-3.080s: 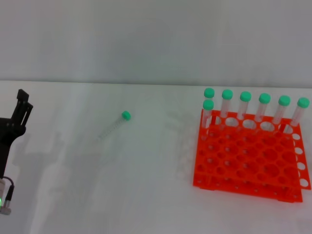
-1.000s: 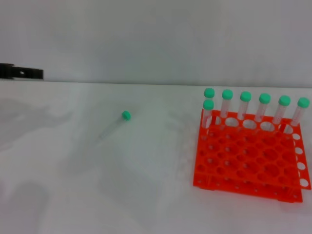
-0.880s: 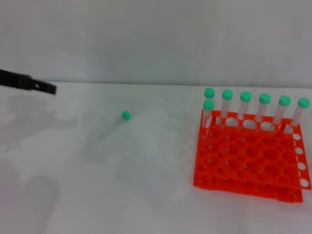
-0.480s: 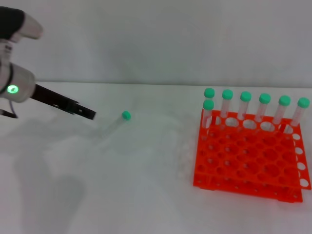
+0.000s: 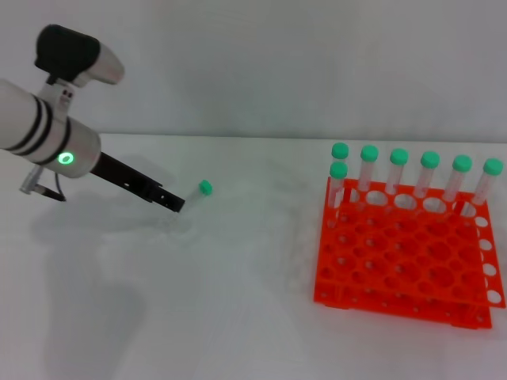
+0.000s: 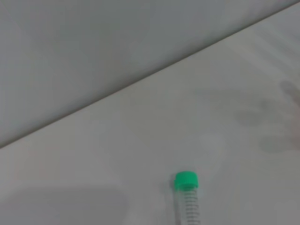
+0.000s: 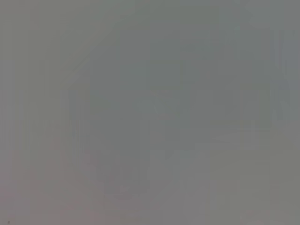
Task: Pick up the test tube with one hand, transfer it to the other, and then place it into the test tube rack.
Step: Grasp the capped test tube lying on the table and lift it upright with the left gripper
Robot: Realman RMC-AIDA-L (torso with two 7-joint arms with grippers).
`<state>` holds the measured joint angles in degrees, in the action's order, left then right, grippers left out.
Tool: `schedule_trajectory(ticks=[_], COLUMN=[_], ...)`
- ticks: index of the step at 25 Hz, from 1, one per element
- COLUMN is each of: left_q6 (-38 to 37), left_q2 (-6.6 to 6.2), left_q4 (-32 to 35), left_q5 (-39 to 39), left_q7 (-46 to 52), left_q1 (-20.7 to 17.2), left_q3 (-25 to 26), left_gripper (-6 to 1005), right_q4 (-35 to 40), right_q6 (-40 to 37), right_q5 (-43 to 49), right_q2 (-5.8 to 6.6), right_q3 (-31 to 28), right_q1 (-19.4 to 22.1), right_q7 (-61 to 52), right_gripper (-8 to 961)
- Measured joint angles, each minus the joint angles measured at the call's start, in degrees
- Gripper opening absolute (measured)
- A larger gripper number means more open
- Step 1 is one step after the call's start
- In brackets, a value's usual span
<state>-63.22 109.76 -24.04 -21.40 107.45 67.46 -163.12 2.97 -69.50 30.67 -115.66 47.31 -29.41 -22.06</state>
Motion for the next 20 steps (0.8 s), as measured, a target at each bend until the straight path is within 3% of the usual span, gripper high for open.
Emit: schedule_trajectory(ticks=[5, 20], left_q6=[4.42, 11.44], left_q2=[1.58, 3.08], left_q4=[1.45, 5.43], left_q5=[-2.39, -5.01], left_q7=[0.27, 1.02], left_q1=[0.02, 0.11], left_q3=[0.03, 0.09], left_gripper=[864, 840], right_q4=[0.46, 2.23], right_q6=[0.48, 2.05], right_q5=[-0.02, -0.20], right_q2=[0.14, 0.17], right_q3=[-0.28, -0.47], right_q1=[-0.28, -0.06], right_q7=[0.08, 0.00], right_gripper=[853, 850])
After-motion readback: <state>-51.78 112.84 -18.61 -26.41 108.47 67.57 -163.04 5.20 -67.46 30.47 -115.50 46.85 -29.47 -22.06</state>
